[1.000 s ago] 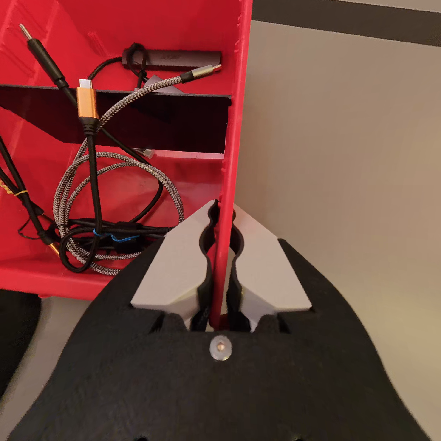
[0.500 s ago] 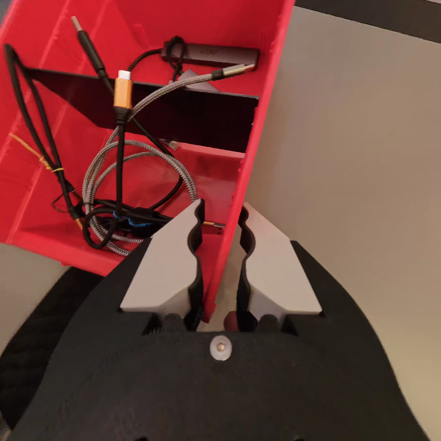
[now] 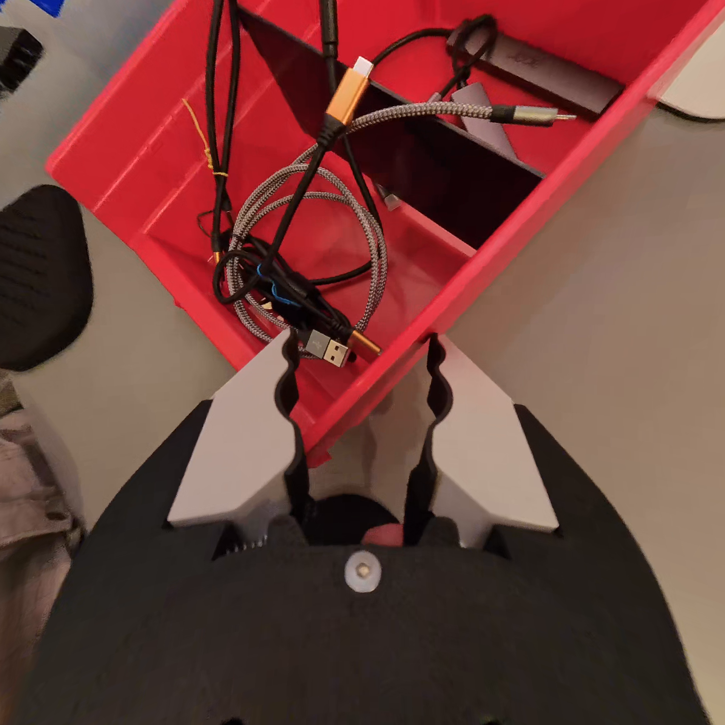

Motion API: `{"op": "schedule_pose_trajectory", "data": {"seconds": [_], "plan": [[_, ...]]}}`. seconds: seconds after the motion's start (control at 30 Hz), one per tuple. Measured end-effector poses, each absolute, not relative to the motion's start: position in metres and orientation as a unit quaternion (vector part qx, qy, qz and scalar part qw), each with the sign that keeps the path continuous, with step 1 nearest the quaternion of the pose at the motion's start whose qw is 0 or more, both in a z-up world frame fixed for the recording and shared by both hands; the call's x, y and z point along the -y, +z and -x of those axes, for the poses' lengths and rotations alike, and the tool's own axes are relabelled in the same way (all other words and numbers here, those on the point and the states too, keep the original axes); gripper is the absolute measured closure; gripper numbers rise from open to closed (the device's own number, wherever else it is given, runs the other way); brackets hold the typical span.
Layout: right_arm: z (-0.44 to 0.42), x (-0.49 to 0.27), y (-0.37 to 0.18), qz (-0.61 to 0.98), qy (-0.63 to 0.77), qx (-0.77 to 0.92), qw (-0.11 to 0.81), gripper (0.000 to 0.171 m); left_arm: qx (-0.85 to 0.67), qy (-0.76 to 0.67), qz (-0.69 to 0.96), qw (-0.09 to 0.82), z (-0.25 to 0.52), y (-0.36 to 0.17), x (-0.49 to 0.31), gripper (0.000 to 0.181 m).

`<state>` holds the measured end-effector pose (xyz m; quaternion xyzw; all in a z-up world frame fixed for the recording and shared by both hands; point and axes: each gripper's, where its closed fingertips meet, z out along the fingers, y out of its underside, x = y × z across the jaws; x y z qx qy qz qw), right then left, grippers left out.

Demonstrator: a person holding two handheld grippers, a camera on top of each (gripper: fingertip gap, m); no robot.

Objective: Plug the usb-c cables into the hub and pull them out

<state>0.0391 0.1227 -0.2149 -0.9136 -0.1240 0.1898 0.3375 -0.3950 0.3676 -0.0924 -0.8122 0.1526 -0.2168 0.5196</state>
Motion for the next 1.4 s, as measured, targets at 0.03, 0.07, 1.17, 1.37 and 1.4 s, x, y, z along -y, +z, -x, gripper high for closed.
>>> {"op": "schedule_pose_trajectory", "data": {"seconds": [0.03, 0.07, 1.17, 1.37, 1.4], "plan": [[-0.03, -0.126, -0.214, 0.912, 0.2, 0.125, 0.336, 0.105, -0.148, -0.217, 0.811, 0.522, 0.398, -0.091, -0.366, 0.174], [-0.02, -0.13, -0.214, 0.91, 0.208, 0.129, 0.335, 0.103, -0.143, -0.217, 0.81, 0.525, 0.402, -0.089, -0.364, 0.174], [0.231, -0.284, -0.206, 0.854, 0.355, 0.117, 0.361, 0.073, -0.064, -0.237, 0.76, 0.603, 0.491, -0.032, -0.34, 0.174], [0.189, -0.267, -0.173, 0.838, 0.331, 0.125, 0.416, 0.058, -0.088, -0.239, 0.746, 0.615, 0.472, -0.011, -0.329, 0.174], [0.181, -0.258, -0.162, 0.831, 0.327, 0.14, 0.427, 0.059, -0.095, -0.242, 0.743, 0.616, 0.464, -0.005, -0.326, 0.174]]}}
